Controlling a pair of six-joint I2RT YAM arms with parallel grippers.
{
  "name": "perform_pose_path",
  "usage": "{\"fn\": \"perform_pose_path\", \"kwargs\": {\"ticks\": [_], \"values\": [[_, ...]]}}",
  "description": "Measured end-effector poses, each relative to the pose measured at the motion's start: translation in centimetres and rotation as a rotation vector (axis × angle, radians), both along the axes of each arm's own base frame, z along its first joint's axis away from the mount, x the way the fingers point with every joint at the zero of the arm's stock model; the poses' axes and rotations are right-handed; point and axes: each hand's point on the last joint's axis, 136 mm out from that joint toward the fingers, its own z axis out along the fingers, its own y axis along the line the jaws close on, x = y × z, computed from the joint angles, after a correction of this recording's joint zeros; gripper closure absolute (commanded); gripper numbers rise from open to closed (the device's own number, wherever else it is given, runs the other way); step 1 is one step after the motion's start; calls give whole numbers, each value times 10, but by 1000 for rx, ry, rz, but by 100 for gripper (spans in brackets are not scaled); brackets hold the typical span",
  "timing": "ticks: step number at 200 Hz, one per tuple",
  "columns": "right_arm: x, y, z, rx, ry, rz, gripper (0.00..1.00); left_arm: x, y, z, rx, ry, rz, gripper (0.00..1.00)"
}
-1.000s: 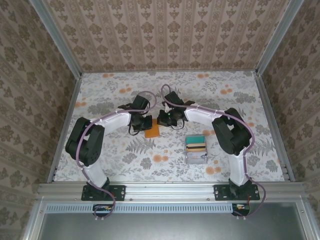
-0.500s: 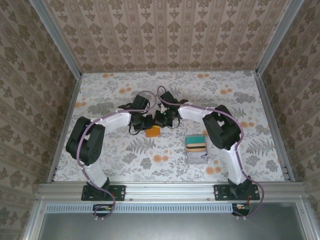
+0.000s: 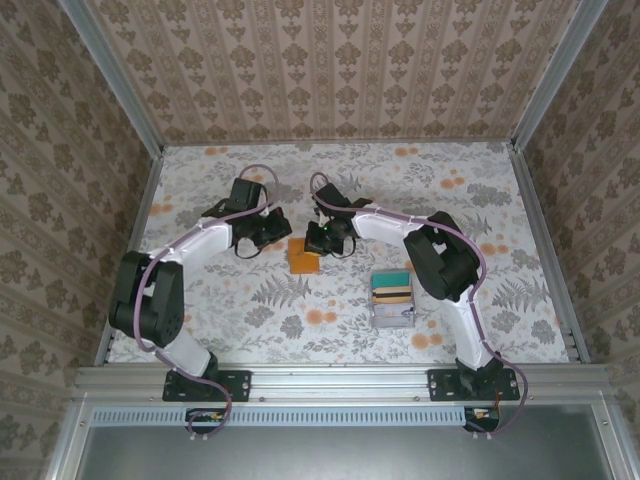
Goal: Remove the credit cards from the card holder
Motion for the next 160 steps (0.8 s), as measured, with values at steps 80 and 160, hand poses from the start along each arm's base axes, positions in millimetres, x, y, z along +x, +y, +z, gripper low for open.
{"fn": "perform_pose_path", "kwargs": {"ticks": [80, 160], "values": [[-5, -7, 10, 6, -43, 17, 100, -25, -2, -20, 134, 39, -68, 79], [-10, -21, 40, 62, -119, -3, 100, -40, -29, -47, 346, 69, -198, 68]]}}
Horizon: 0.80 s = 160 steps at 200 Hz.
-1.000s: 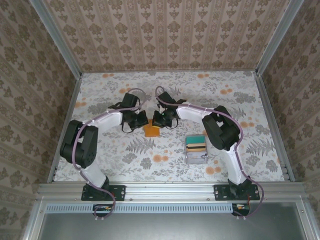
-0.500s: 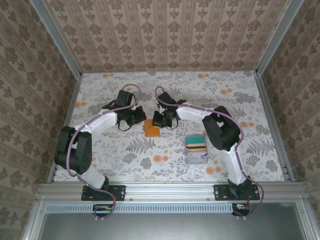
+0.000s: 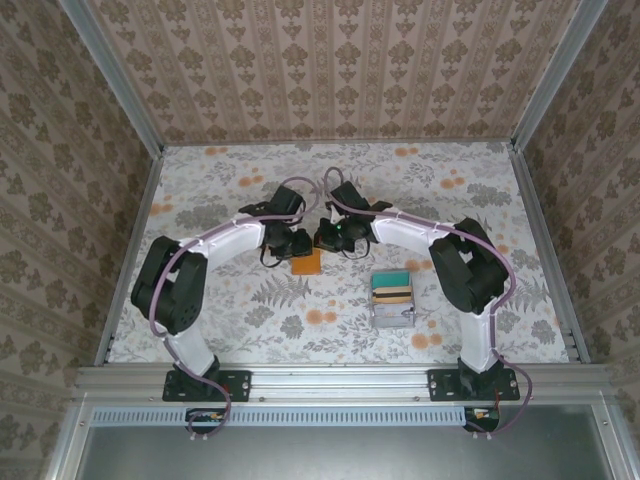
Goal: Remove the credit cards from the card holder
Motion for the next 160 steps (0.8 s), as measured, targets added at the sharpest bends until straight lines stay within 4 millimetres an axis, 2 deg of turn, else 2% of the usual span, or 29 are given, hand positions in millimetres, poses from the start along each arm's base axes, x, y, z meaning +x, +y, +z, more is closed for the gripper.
{"fn": "perform_pose_path", "kwargs": {"ticks": [23, 48, 120, 134, 160], "values": [[-6, -4, -10, -14, 24, -2, 100, 1, 4, -10, 47, 10, -2, 66], [-6, -4, -10, -11, 19, -2, 100, 1, 8, -20, 84, 25, -10, 62], [-5, -3, -10, -5, 13, -5, 100, 9, 2, -23, 136, 12, -32, 62], [-5, -3, -10, -5, 14, -5, 100, 10, 3, -24, 157, 12, -39, 67], [-5, -3, -10, -3, 13, -6, 100, 14, 1, -24, 200, -5, -62, 87]]}}
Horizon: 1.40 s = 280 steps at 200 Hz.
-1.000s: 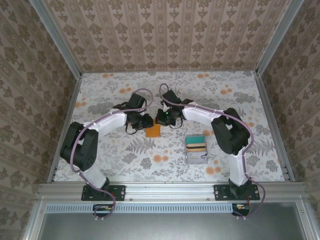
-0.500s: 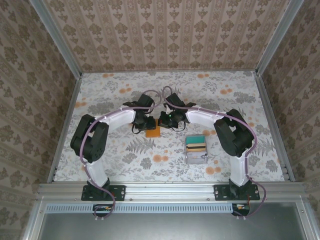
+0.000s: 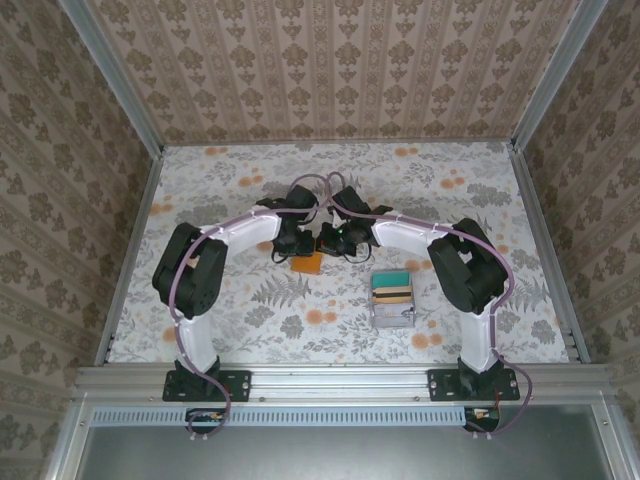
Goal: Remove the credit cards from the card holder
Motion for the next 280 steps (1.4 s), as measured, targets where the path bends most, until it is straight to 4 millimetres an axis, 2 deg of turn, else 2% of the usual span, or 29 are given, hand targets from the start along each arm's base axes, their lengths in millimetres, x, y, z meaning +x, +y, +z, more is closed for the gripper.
{"fn": "perform_pose_path", "kwargs": {"ticks": [13, 79, 129, 154, 200, 237, 280], "values": [[0, 0, 0, 1, 2, -2, 100, 2, -3, 1, 4, -10, -10, 100], [2, 11, 3, 64, 13, -2, 100, 2, -5, 3, -10, -30, -19, 100], [14, 21, -26, 110, 108, -36, 100, 6, 1, 5, -51, -42, 3, 100], [17, 25, -27, 97, 133, -46, 100, 6, 5, 7, -93, -46, 19, 100], [15, 29, -30, 39, 128, -54, 100, -1, 9, 22, -278, -18, 75, 100], [15, 28, -30, 28, 127, -58, 100, 10, 9, 50, -454, -57, 116, 100], [15, 29, -30, 27, 125, -58, 100, 13, 12, 56, -489, -63, 128, 100]]}}
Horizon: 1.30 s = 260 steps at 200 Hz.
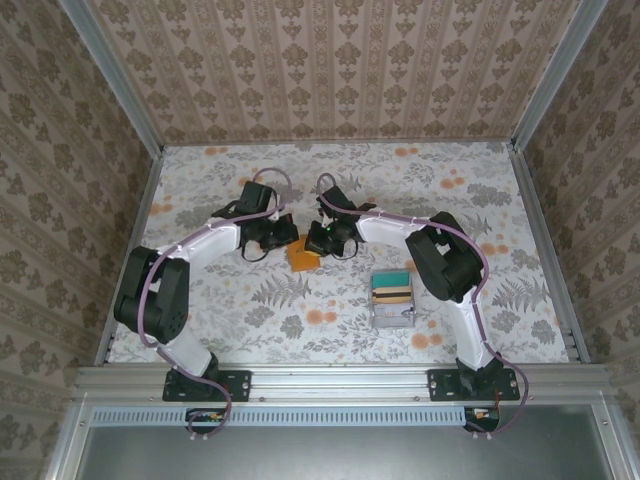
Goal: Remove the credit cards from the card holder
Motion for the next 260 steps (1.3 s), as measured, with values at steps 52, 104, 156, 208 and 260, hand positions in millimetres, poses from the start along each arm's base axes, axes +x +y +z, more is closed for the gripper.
{"fn": "perform_pose_path", "kwargs": {"ticks": [52, 104, 156, 208, 260], "values": [[-3, -4, 6, -11, -52, 25, 88, -11, 12, -15, 88, 36, 7, 66], [-14, -31, 26, -32, -107, 3, 82, -28, -9, -24, 247, 53, -82, 54], [-12, -61, 41, -46, -165, -65, 76, -22, -6, -37, 398, 73, -80, 55], [-15, -68, 36, -60, -168, -79, 74, -11, -3, -46, 465, 90, -66, 55], [-14, -68, 36, -63, -171, -82, 74, -9, -3, -55, 489, 118, -70, 55]]}}
